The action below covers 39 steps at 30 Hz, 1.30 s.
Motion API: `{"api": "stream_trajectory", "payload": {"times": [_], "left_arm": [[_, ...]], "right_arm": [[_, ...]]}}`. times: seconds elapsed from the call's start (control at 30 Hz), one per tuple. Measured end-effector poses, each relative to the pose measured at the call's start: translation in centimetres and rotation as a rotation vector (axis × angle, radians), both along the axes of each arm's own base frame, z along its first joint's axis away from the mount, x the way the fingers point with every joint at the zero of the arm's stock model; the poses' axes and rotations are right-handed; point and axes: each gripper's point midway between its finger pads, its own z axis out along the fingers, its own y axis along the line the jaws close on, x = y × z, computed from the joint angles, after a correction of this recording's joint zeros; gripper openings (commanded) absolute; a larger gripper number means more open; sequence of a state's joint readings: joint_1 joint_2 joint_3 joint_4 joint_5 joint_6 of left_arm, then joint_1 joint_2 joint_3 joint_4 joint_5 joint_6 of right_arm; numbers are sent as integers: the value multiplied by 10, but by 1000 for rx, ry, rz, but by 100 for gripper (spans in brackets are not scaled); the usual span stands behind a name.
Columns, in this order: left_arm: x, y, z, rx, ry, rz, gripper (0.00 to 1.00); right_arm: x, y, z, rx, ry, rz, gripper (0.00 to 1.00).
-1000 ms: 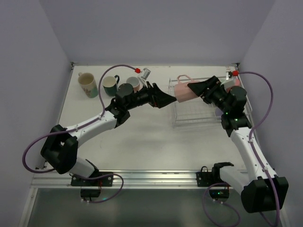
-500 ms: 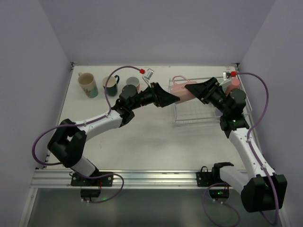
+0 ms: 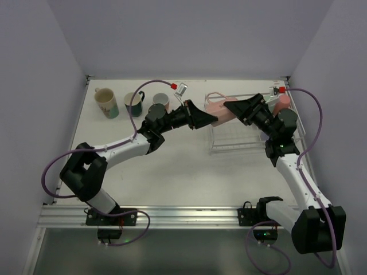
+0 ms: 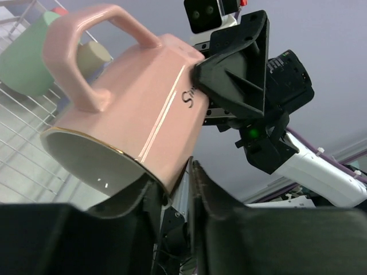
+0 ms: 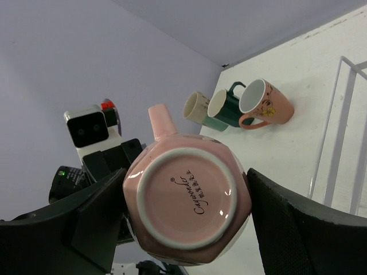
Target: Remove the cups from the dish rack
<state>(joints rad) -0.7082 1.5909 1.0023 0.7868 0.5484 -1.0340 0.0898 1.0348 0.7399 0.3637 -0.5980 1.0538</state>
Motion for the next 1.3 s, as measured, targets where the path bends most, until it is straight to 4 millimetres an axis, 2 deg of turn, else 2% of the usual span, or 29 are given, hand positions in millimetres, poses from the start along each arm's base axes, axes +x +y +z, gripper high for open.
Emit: {"api": "stream_trajectory", "payload": {"times": [0.03, 0.07, 0.13, 0.23, 0.27, 0.3, 0.4, 0.43, 0.63, 0.83, 1.0, 1.1, 1.3], "left_arm": [[1, -1, -1, -1, 3, 0, 18], [1, -1, -1, -4, 5, -2, 8], [-1, -1, 3, -19, 4, -11, 0], [-2, -1, 7, -29, -12, -11, 0], [-2, 0, 7, -29, -15, -8, 0], [-1, 0, 7, -28, -22, -2, 0], [-2, 2, 7, -23, -36, 7, 0], [-4, 2, 7, -20, -42, 10, 0], [-2, 7, 11, 14, -90, 58, 0], [3, 16, 4, 114, -131, 127, 0], [22, 31, 1, 247, -159, 239, 0], [38, 49, 2, 354, -176, 331, 0], [76, 90, 23, 596, -216, 499, 0]], "right_arm": [[0, 1, 1, 10, -3, 5, 30], [1, 1, 1, 20, -6, 7, 30], [2, 1, 1, 42, -1, 10, 31], [4, 1, 0, 69, 10, 12, 44], [4, 1, -1, 73, 10, 13, 59], [4, 2, -1, 79, 12, 16, 68], [3, 3, -2, 89, 12, 25, 94], [3, 4, -3, 88, 12, 30, 97], [-2, 10, -10, 60, 15, 51, 99], [-3, 8, -16, 27, 23, 38, 99], [-5, 4, -25, -21, 40, 14, 99], [-7, 0, -29, -55, 40, -8, 99], [-10, -5, -39, -124, 45, -30, 99]]}}
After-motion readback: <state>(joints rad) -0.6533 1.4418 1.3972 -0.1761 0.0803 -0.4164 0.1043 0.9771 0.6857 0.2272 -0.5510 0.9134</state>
